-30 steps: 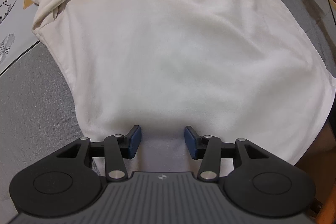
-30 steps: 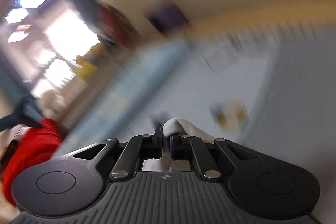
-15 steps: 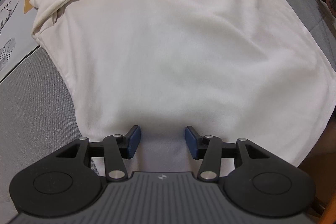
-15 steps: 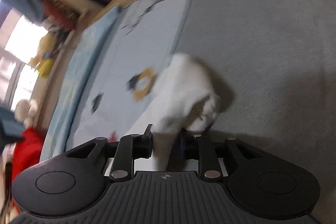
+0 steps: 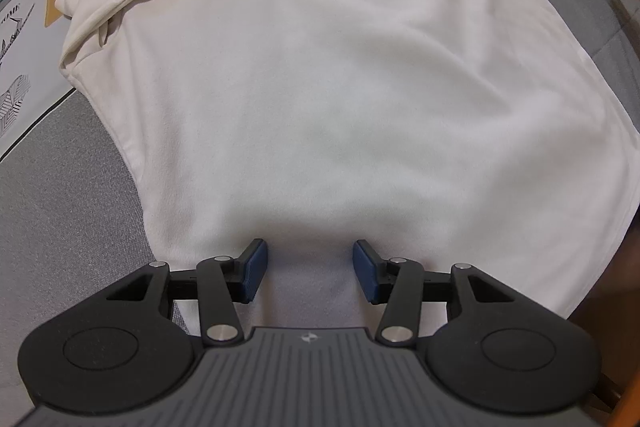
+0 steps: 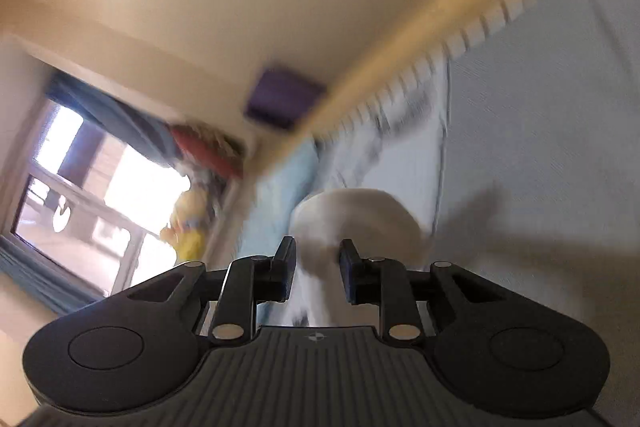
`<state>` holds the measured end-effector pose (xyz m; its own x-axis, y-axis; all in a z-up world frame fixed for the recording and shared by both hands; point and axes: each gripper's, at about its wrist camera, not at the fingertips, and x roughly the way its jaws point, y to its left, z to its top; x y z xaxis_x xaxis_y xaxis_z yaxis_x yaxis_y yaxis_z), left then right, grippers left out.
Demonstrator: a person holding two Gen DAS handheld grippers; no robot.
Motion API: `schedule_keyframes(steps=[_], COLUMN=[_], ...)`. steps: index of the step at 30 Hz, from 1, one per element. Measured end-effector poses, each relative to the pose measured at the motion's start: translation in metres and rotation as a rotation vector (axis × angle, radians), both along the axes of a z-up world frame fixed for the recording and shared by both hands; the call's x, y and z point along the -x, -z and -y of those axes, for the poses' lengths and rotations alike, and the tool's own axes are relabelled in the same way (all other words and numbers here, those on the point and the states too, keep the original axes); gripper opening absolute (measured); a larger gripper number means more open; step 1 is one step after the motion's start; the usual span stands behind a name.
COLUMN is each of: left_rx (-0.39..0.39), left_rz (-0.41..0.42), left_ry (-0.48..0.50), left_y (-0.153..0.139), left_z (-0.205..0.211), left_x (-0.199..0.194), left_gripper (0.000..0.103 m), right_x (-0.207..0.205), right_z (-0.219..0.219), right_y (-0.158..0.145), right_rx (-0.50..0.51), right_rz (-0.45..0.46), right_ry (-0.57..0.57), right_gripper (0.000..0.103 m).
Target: Fold small clothes
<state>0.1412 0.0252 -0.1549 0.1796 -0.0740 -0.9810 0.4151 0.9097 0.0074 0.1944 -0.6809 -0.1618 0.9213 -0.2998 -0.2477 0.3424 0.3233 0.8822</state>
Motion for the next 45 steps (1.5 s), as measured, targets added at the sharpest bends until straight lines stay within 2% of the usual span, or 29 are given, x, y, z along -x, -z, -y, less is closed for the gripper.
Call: schedule_keyframes(steps=[1, 6, 9, 12, 16, 18, 21, 26, 27, 29, 31, 32, 33, 35, 37, 38, 39, 43, 45], left_rx=[0.000, -0.002, -0.005, -0.008, -0.012, -0.012, -0.013, -0.016, -0.017, -0.018, -0.019, -0.020, -0.021, -0.023, -0.025, -0.028, -0.030, -0.030, -0.029], left_rz=[0.000, 0.001, 0.003, 0.005, 0.006, 0.006, 0.004, -0.004, -0.005, -0.008, -0.008, -0.007, -0.006, -0.006, -0.005, -0.004, -0.001, 0.004, 0.005], left_ry=[0.000, 0.000, 0.000, -0.001, -0.001, -0.003, -0.004, -0.005, -0.005, -0.004, -0.003, -0.002, -0.001, 0.001, -0.001, -0.002, -0.001, -0.003, -0.004], left_y=[0.000, 0.000, 0.001, 0.000, 0.000, 0.000, 0.000, 0.000, 0.000, 0.001, 0.000, 0.000, 0.000, 0.000, -0.001, -0.001, -0.001, -0.002, -0.002], left_z=[0.000, 0.000, 0.001, 0.001, 0.001, 0.002, 0.001, 0.003, 0.004, 0.005, 0.005, 0.006, 0.006, 0.007, 0.007, 0.008, 0.009, 0.010, 0.009], left_x=[0.000, 0.000, 0.001, 0.002, 0.002, 0.002, 0.002, -0.001, -0.001, -0.002, -0.003, -0.003, -0.003, -0.002, -0.002, -0.001, 0.000, 0.002, 0.003], left_gripper=[0.054, 0.054, 0.054, 0.054, 0.054, 0.054, 0.054, 0.054, 0.054, 0.054, 0.054, 0.054, 0.055, 0.055, 0.055, 0.055, 0.055, 0.055, 0.055], right_x=[0.003, 0.003, 0.001, -0.010, -0.043, -0.061, -0.088, -0.116, -0.109, -0.107, -0.089, -0.067, -0.050, -0.028, -0.019, -0.017, -0.011, -0.008, -0.006], right_z=[0.002, 0.004, 0.003, -0.001, -0.017, -0.028, -0.035, -0.044, -0.050, -0.053, -0.048, -0.046, -0.046, -0.045, -0.035, -0.028, -0.024, -0.010, 0.000], right_y=[0.000, 0.033, 0.039, 0.029, 0.010, 0.010, 0.017, 0.030, 0.030, 0.029, 0.024, 0.018, 0.014, 0.017, 0.036, 0.047, 0.052, 0.047, 0.048], right_rx=[-0.009, -0.135, -0.119, -0.035, 0.154, 0.228, 0.287, 0.383, 0.413, 0.446, 0.430, 0.427, 0.428, 0.381, 0.241, 0.161, 0.134, 0.132, 0.113], right_rz=[-0.023, -0.283, -0.316, -0.337, -0.408, -0.450, -0.517, -0.640, -0.647, -0.649, -0.586, -0.500, -0.456, -0.496, -0.555, -0.578, -0.553, -0.539, -0.568], right_ry=[0.023, 0.089, 0.080, 0.047, -0.087, -0.140, -0.187, -0.253, -0.256, -0.251, -0.143, -0.013, 0.092, 0.243, 0.224, 0.204, 0.207, 0.193, 0.197], right_gripper=[0.026, 0.026, 0.027, 0.028, 0.031, 0.033, 0.038, 0.037, 0.029, 0.004, 0.004, 0.003, 0.003, 0.004, 0.009, 0.007, 0.007, 0.005, 0.003])
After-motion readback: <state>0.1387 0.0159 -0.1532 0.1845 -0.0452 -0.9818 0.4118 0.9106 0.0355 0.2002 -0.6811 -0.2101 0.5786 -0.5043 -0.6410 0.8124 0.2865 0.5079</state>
